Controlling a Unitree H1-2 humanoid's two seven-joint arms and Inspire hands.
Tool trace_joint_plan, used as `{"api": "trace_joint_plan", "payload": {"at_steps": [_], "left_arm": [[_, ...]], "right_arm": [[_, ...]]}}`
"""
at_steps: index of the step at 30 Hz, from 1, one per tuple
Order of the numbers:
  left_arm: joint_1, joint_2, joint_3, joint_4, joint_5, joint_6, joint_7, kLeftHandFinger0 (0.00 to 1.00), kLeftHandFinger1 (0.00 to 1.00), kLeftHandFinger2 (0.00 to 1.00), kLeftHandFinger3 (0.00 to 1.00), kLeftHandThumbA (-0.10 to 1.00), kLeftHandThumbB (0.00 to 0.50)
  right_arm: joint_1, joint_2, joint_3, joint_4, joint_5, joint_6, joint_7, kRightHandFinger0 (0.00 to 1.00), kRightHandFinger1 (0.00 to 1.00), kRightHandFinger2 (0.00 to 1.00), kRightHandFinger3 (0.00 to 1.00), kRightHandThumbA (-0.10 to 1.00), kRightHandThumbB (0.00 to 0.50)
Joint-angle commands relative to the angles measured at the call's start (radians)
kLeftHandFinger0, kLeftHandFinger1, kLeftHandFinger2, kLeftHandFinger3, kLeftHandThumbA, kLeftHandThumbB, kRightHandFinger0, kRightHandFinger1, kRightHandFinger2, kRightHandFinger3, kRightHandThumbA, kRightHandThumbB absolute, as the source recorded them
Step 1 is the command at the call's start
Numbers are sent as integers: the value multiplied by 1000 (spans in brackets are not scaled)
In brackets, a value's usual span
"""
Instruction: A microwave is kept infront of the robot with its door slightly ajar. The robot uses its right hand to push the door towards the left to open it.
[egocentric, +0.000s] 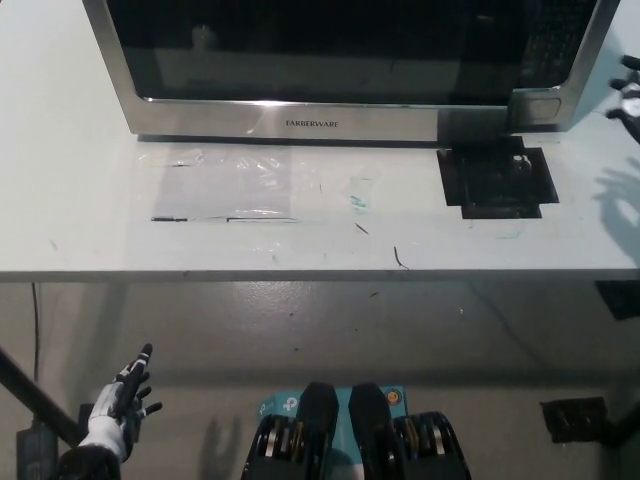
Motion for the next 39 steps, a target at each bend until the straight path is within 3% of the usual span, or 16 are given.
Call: {"api": "trace_joint_plan", "payload": {"at_steps": [1, 3, 5, 9, 13, 14, 16, 19, 21, 22, 24, 26, 29, 32, 37, 39], "left_arm": [[-6, 3, 20, -36, -28, 10, 6, 765, 1000, 1000, 1000, 739, 5], [-4, 1, 18, -32, -19, 3, 8, 752, 1000, 1000, 998, 736, 9], [-13, 10, 2, -2, 3, -13, 13, 1000, 1000, 1000, 944, 774, 25], [-2, 15, -16, -19, 22, 10, 16, 1000, 1000, 1000, 918, 799, 21], [-3, 5, 7, -20, -10, 8, 7, 706, 912, 990, 866, 749, 8], [1, 6, 0, -23, -2, -3, 7, 894, 971, 990, 874, 756, 5], [4, 11, -21, -28, 26, -8, 15, 953, 1000, 1000, 886, 802, 0], [14, 1, 2, -48, -11, 13, 1, 734, 1000, 1000, 957, 785, 0], [16, 6, -14, -51, 10, 17, 5, 756, 1000, 1000, 962, 813, 7], [22, 18, -36, -49, 35, -2, 3, 943, 1000, 1000, 936, 852, 2], [20, 20, -40, -39, 32, -2, 7, 993, 1000, 1000, 955, 853, 6], [16, 6, -4, -37, -12, 5, 11, 967, 1000, 1000, 837, 726, 17], [18, 5, -6, -46, -11, 19, 10, 805, 954, 998, 875, 754, 12], [20, 1, -2, -41, -12, 10, 10, 529, 799, 922, 811, 728, 16], [39, 6, -13, -55, 3, 12, 12, 747, 915, 996, 898, 761, 20], [41, 8, -11, -56, 4, 20, 20, 701, 918, 1000, 915, 756, 22]], "right_arm": [[-104, 8, 15, 59, -20, -88, 28, 322, 522, 623, 868, 358, 125], [-117, 8, 19, 86, -17, -108, 38, 356, 540, 635, 896, 349, 121], [-163, 12, 30, 156, -25, -136, 42, 337, 541, 623, 861, 380, 153], [-225, 9, 41, 261, -39, -153, 41, 340, 537, 626, 861, 381, 138], [-291, -6, 71, 376, -79, -203, 44, 357, 543, 639, 876, 366, 107], [-310, -11, 83, 410, -93, -220, 47, 357, 548, 638, 881, 347, 103], [-324, -17, 97, 439, -102, -239, 53, 359, 550, 638, 872, 328, 100], [-341, -26, 113, 457, -113, -238, 60, 444, 588, 654, 884, 340, 140], [-341, -30, 112, 456, -114, -236, 63, 449, 593, 674, 901, 377, 147], [-334, -37, 112, 457, -115, -245, 70, 404, 585, 679, 884, 395, 145], [-334, -43, 113, 462, -118, -251, 78, 394, 591, 680, 876, 387, 135], [-340, -52, 115, 484, -126, -267, 86, 377, 589, 679, 868, 379, 139], [-365, -54, 114, 529, -131, -285, 85, 344, 552, 647, 857, 366, 161], [-389, -55, 126, 563, -147, -304, 91, 377, 552, 644, 835, 362, 148], [-327, -22, 132, 466, -135, -275, 110, 368, 547, 618, 844, 314, 122], [-303, -17, 140, 440, -133, -267, 126, 368, 536, 624, 850, 272, 99]]}}
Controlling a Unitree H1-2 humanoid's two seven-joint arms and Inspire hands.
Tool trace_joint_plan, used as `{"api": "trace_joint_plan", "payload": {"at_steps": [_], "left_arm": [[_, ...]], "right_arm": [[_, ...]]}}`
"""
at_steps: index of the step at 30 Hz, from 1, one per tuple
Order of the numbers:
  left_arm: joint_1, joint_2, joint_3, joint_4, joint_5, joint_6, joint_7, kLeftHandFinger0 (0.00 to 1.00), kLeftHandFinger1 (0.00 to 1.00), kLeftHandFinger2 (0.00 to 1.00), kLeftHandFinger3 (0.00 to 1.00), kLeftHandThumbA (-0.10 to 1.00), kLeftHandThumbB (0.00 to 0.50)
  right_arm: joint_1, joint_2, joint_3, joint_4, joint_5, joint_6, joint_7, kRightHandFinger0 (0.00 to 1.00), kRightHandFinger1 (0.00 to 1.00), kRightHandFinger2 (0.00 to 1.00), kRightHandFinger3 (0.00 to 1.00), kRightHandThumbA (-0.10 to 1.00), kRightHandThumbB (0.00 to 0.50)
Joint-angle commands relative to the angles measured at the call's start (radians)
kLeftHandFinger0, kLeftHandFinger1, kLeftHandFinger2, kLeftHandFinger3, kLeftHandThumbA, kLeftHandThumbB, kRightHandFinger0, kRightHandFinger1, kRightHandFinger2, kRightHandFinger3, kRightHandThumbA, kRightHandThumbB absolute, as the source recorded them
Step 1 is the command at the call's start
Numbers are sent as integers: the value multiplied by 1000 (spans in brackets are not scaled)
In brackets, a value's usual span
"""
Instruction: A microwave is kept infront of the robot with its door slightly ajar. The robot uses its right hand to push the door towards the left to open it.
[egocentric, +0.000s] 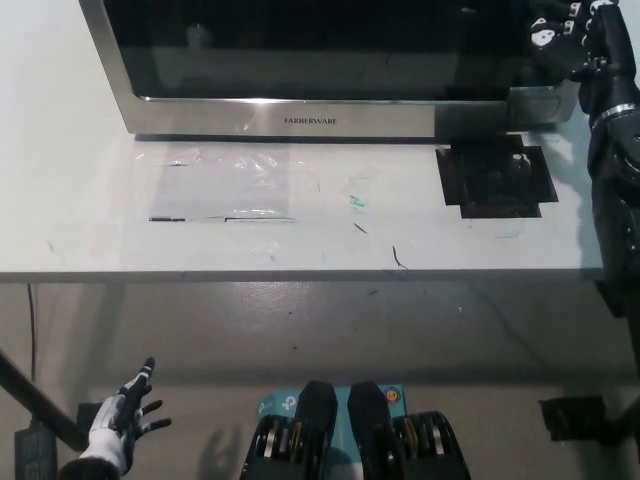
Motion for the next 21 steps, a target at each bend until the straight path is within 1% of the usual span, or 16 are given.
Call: {"api": "trace_joint_plan", "payload": {"at_steps": [1, 4, 5, 6, 7, 8, 9, 10, 11, 12, 13, 14, 17, 18, 20, 21], "left_arm": [[1, 15, -3, -25, 7, -2, 10, 689, 917, 1000, 970, 786, 9], [-4, 24, -12, -2, 16, -23, 4, 688, 967, 1000, 988, 797, 12], [-1, 27, -20, -8, 23, -14, 2, 707, 961, 1000, 977, 814, 0], [1, 23, -10, -10, 9, -21, 2, 876, 1000, 1000, 949, 786, 1], [3, 22, -7, -11, 4, -24, 1, 977, 1000, 1000, 936, 765, 5], [5, 19, -6, -16, 6, -12, 10, 907, 996, 1000, 943, 763, 14], [6, 24, -17, -15, 17, -20, 5, 771, 971, 1000, 934, 786, 3], [7, 26, -22, -14, 22, -24, 3, 709, 965, 1000, 931, 806, 0], [9, 25, -25, -11, 27, -15, 13, 727, 944, 1000, 912, 815, 11], [13, 26, -23, -15, 21, -23, 5, 782, 1000, 1000, 942, 811, 3], [14, 26, -23, -15, 21, -24, 5, 783, 1000, 1000, 944, 811, 2], [18, 24, -20, -26, 19, -22, 8, 675, 959, 1000, 933, 801, 4], [28, 21, -11, -35, 4, -19, -2, 685, 973, 1000, 965, 783, 0], [30, 21, -12, -41, 7, -10, 1, 791, 999, 1000, 974, 783, 0], [27, 19, -7, -37, 0, -5, 1, 897, 1000, 1000, 963, 770, 21], [31, 20, -14, -40, 13, -2, 12, 729, 992, 1000, 946, 781, 17]], "right_arm": [[13, 12, 32, -105, -19, -21, 54, 369, 539, 631, 856, 273, 90], [51, 15, 56, -147, -29, -9, 68, 372, 555, 645, 878, 310, 89], [82, 16, 66, -178, -31, -7, 76, 366, 554, 638, 882, 340, 125], [94, 19, 70, -191, -29, -2, 79, 362, 551, 632, 884, 369, 135], [101, 19, 71, -197, -27, 0, 80, 361, 551, 630, 884, 374, 137], [115, 24, 78, -219, -27, 15, 81, 369, 560, 639, 896, 381, 128], [130, 33, 79, -243, -16, 30, 87, 373, 562, 644, 899, 372, 107], [136, 37, 79, -253, -11, 37, 89, 377, 564, 651, 902, 354, 103], [151, 46, 77, -273, -3, 57, 90, 379, 557, 641, 882, 343, 104], [162, 52, 82, -292, -6, 72, 91, 374, 559, 640, 864, 342, 107], [163, 54, 82, -297, -7, 77, 92, 373, 559, 640, 862, 342, 106], [178, 58, 89, -321, -6, 95, 99, 389, 563, 645, 874, 345, 106], [239, 68, 110, -402, 7, 122, 127, 408, 545, 640, 903, 348, 108], [255, 72, 113, -432, 13, 147, 131, 414, 542, 631, 905, 366, 122], [287, 77, 116, -477, 22, 168, 134, 405, 526, 628, 913, 360, 115], [309, 81, 118, -503, 24, 178, 134, 401, 521, 620, 917, 360, 112]]}}
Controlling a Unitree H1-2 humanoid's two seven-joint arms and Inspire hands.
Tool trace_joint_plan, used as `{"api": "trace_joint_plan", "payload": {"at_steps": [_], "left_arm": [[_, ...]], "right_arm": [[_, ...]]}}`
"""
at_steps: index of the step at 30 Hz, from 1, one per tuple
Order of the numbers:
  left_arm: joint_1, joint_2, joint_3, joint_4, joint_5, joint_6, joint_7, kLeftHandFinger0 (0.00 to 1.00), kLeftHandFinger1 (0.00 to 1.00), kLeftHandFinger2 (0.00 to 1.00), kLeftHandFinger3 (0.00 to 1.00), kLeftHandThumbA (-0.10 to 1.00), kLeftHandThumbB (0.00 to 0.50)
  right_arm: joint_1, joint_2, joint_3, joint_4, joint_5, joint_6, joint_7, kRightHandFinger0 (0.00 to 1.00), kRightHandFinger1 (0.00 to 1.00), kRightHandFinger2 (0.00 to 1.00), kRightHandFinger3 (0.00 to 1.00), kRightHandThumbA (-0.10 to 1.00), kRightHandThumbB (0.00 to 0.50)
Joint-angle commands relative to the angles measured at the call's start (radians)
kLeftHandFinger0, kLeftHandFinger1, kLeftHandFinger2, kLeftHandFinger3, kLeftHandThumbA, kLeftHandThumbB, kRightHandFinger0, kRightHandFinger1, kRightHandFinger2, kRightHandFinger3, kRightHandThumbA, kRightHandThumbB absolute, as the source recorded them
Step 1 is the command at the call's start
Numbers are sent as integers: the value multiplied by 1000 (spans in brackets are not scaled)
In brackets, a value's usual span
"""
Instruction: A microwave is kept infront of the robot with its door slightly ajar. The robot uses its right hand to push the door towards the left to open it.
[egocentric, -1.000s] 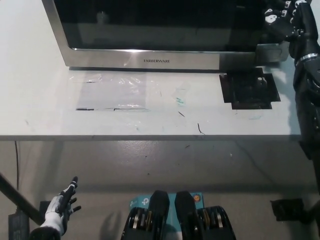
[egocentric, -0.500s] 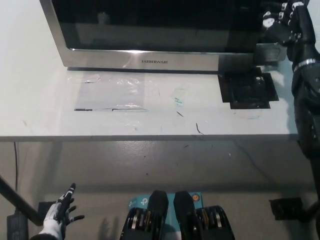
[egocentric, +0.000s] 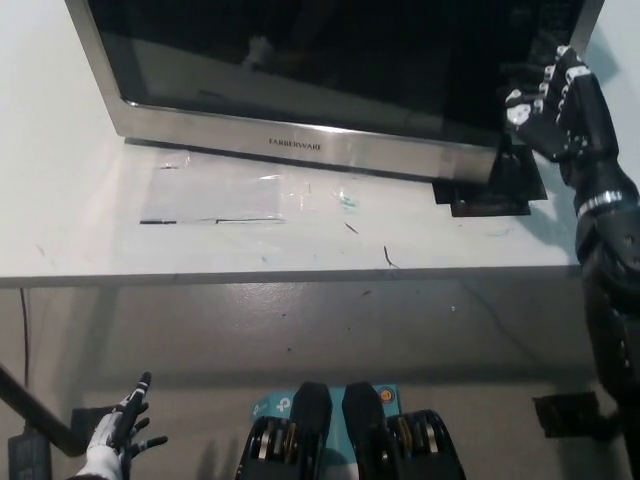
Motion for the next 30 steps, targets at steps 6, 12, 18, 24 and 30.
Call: {"api": "trace_joint_plan", "payload": {"at_steps": [6, 12, 18, 24, 30], "left_arm": [[-5, 9, 13, -33, -10, 7, 7, 840, 961, 1000, 938, 769, 12], [-9, 14, 5, -17, -2, -5, -1, 645, 923, 1000, 956, 783, 0], [-5, 10, 5, -21, 1, 2, 15, 677, 870, 994, 874, 756, 7], [-9, 13, -2, -17, 5, 9, 8, 1000, 1000, 1000, 916, 807, 38], [-19, 5, 14, 6, -9, -19, 4, 777, 888, 997, 853, 769, 50]], "right_arm": [[90, 55, 46, -176, 70, 101, 97, 396, 515, 624, 899, 297, 64], [213, 101, 66, -353, 114, 171, 98, 331, 526, 653, 909, 300, 69], [323, 98, 121, -482, 118, 190, 112, 376, 520, 645, 889, 431, 95], [397, 84, 163, -564, 147, 185, 135, 383, 532, 657, 875, 430, 66], [475, 71, 217, -646, 156, 172, 148, 339, 486, 612, 873, 483, 92]]}}
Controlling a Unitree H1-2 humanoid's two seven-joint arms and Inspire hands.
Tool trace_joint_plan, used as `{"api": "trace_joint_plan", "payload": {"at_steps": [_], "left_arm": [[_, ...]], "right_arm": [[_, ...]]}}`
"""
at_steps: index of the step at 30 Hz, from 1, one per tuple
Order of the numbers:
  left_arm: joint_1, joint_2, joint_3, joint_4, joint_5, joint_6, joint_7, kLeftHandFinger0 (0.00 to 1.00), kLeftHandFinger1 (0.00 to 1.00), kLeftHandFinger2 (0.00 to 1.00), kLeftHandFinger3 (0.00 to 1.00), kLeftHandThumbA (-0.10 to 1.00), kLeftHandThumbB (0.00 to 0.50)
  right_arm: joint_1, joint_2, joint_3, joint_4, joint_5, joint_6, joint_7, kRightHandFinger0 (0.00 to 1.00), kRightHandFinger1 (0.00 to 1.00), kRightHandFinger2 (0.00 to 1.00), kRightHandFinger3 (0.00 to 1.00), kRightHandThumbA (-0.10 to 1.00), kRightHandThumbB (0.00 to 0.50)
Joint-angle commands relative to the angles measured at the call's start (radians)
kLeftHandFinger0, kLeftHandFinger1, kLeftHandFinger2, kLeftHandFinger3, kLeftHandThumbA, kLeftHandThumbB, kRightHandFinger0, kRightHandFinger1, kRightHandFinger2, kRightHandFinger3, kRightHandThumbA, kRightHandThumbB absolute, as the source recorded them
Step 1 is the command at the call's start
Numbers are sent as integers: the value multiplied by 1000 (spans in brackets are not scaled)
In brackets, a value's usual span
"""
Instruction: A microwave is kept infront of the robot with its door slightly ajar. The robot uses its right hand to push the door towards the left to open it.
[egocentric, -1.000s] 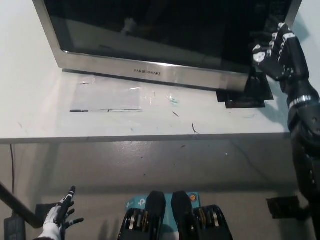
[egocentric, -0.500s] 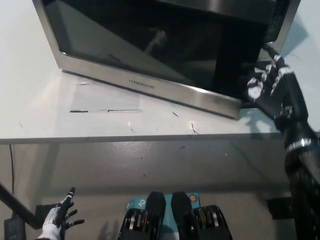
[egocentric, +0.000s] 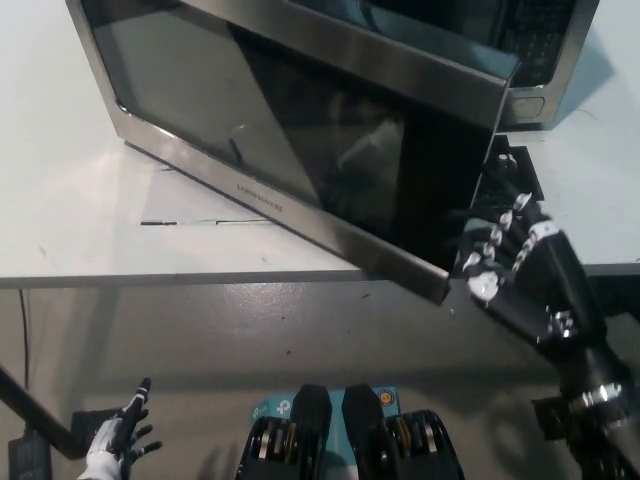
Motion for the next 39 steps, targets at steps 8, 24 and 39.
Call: {"api": "trace_joint_plan", "payload": {"at_steps": [8, 24, 39], "left_arm": [[-40, 7, 2, 6, -3, -21, 11, 821, 943, 1000, 957, 815, 79], [-35, -3, 12, -5, -16, -9, 14, 948, 1000, 1000, 978, 801, 99], [-27, -2, 12, -1, -21, -34, 3, 1000, 1000, 1000, 965, 763, 82]], "right_arm": [[74, 22, 91, -73, 69, 57, 89, 382, 502, 601, 842, 503, 101], [83, 10, 58, -86, 62, 40, 90, 359, 493, 606, 824, 536, 76], [221, -80, -217, -107, 105, 27, 53, 396, 527, 635, 767, 496, 150]]}}
